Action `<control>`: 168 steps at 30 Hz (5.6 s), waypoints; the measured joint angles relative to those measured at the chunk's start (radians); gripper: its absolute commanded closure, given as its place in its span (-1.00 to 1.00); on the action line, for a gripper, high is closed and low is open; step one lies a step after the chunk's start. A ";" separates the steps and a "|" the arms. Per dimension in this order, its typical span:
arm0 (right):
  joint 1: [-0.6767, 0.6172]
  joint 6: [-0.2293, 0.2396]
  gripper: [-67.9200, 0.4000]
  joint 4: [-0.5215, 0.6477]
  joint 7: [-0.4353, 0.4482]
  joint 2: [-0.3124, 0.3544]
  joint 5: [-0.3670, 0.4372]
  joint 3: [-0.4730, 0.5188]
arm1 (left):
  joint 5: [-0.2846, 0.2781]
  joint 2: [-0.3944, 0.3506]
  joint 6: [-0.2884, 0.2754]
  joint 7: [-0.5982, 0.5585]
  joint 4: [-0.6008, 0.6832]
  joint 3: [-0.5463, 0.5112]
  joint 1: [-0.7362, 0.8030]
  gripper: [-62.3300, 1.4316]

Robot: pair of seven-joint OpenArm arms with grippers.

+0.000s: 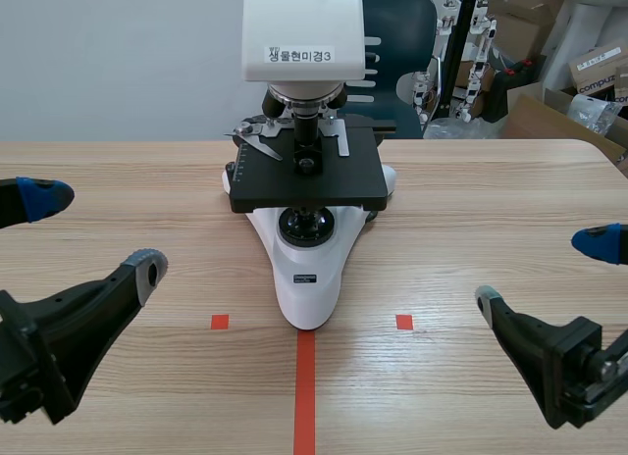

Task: Point at the eyepiece

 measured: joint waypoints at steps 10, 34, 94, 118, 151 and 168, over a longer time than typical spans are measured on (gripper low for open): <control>0.000 0.000 -1.00 0.000 0.000 0.000 0.000 0.000 | 0.000 0.000 0.000 0.000 0.000 0.000 0.000 -1.00; 0.069 -0.203 -0.61 -0.052 0.025 0.339 0.158 0.214 | 0.000 0.000 0.000 0.000 0.000 0.000 0.000 -1.00; 1.383 -0.019 -0.26 -0.639 -0.463 0.166 0.932 -0.447 | 0.000 0.000 0.000 0.000 0.000 0.000 0.000 -1.00; 1.460 0.007 0.42 -0.698 -0.505 0.035 0.859 -0.441 | 0.000 0.000 0.000 0.004 0.000 0.000 0.000 -1.00; 1.460 0.007 0.97 -0.698 -0.557 0.010 0.848 -0.441 | 0.000 0.000 0.000 0.004 0.000 0.000 0.000 -1.00; 1.460 0.007 0.97 -0.698 -0.626 0.010 0.848 -0.441 | 0.000 0.000 0.000 0.004 0.000 0.000 0.000 -1.00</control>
